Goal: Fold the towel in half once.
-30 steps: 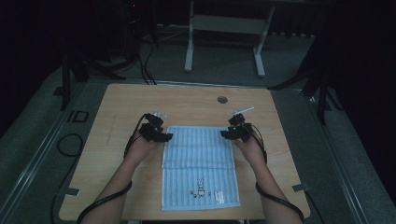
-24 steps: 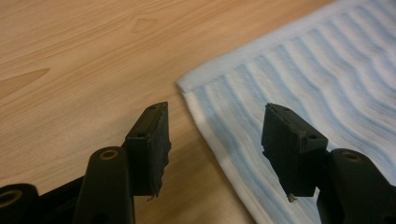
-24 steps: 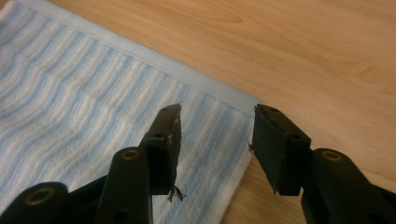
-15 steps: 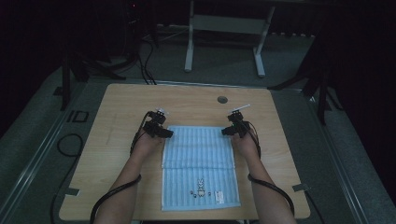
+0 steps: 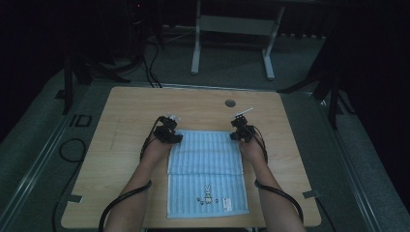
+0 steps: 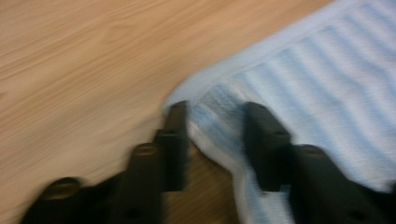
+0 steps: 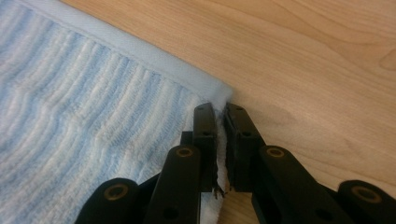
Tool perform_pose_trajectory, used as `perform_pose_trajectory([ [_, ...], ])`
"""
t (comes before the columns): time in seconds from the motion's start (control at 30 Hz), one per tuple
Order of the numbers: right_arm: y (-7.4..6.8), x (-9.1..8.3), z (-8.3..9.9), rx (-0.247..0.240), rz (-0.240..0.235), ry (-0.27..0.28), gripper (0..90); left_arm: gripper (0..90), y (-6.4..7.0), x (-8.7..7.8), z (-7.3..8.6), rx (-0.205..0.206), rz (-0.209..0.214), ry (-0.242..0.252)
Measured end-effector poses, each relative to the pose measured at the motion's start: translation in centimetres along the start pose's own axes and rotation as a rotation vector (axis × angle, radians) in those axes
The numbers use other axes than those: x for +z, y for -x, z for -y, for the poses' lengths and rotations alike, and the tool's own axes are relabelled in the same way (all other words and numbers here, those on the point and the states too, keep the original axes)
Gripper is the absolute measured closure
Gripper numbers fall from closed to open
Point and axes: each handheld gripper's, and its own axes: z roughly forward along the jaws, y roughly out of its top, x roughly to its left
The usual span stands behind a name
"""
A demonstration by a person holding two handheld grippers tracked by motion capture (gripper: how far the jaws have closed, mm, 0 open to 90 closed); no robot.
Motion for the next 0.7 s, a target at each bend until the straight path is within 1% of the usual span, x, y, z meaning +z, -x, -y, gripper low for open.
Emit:
perform_pose_trajectory([
  [0.03,0.2,-0.1,0.1,0.008,-0.012,-0.002,83.9,76.5,0.1,0.0,-0.3,-0.006,0.026,-0.015],
  [0.07,0.4,-0.2,0.1,0.007,-0.017,-0.003,84.1,84.5,0.3,-0.1,-0.4,-0.001,0.024,-0.013],
  [0.1,0.4,-0.4,0.1,-0.001,-0.015,-0.004,84.4,85.9,0.5,-0.3,-0.6,-0.005,0.018,0.005],
  [0.13,0.5,-0.7,0.1,-0.013,-0.010,0.001,84.5,86.6,0.5,-0.6,-0.8,-0.013,0.042,0.016],
  [0.2,0.7,-1.7,-0.3,-0.025,-0.008,0.016,84.5,87.1,0.7,-1.5,-1.3,-0.002,0.044,0.044],
  [0.23,0.9,-2.3,-0.6,-0.028,-0.007,0.032,84.7,87.2,0.7,-2.1,-1.7,-0.004,0.065,0.052],
  [0.27,1.0,-3.1,-1.0,-0.029,-0.003,0.046,84.6,87.2,0.7,-2.9,-2.1,0.001,0.058,0.079],
  [0.33,1.1,-4.8,-1.8,-0.037,-0.003,0.088,84.7,87.1,0.7,-4.6,-2.9,-0.005,0.076,0.119],
  [0.37,1.1,-5.7,-2.3,-0.038,0.001,0.107,84.7,87.2,0.7,-5.5,-3.3,0.007,0.054,0.141],
  [0.43,1.2,-7.7,-3.3,-0.047,0.002,0.154,84.7,87.2,0.4,-7.4,-4.2,-0.001,0.062,0.176],
  [0.47,1.3,-8.7,-3.7,-0.052,0.008,0.174,84.7,87.2,0.3,-8.4,-4.6,0.009,0.039,0.195],
  [0.53,1.4,-10.7,-4.6,-0.057,0.012,0.213,84.7,87.3,-0.1,-10.5,-5.2,0.003,0.049,0.234],
  [0.57,1.4,-11.7,-5.0,-0.064,0.023,0.229,84.7,87.3,-0.2,-11.5,-5.5,0.001,0.035,0.260],
  [0.6,1.5,-12.6,-5.3,-0.067,0.026,0.245,84.7,87.3,-0.4,-12.4,-5.7,-0.001,0.042,0.278],
  [0.67,1.5,-14.5,-5.9,-0.069,0.018,0.287,84.7,87.4,-0.6,-14.3,-6.0,0.001,0.048,0.324],
  [0.7,1.5,-14.5,-5.9,-0.069,0.018,0.287,84.7,87.4,-0.6,-14.3,-6.0,0.001,0.048,0.324],
])
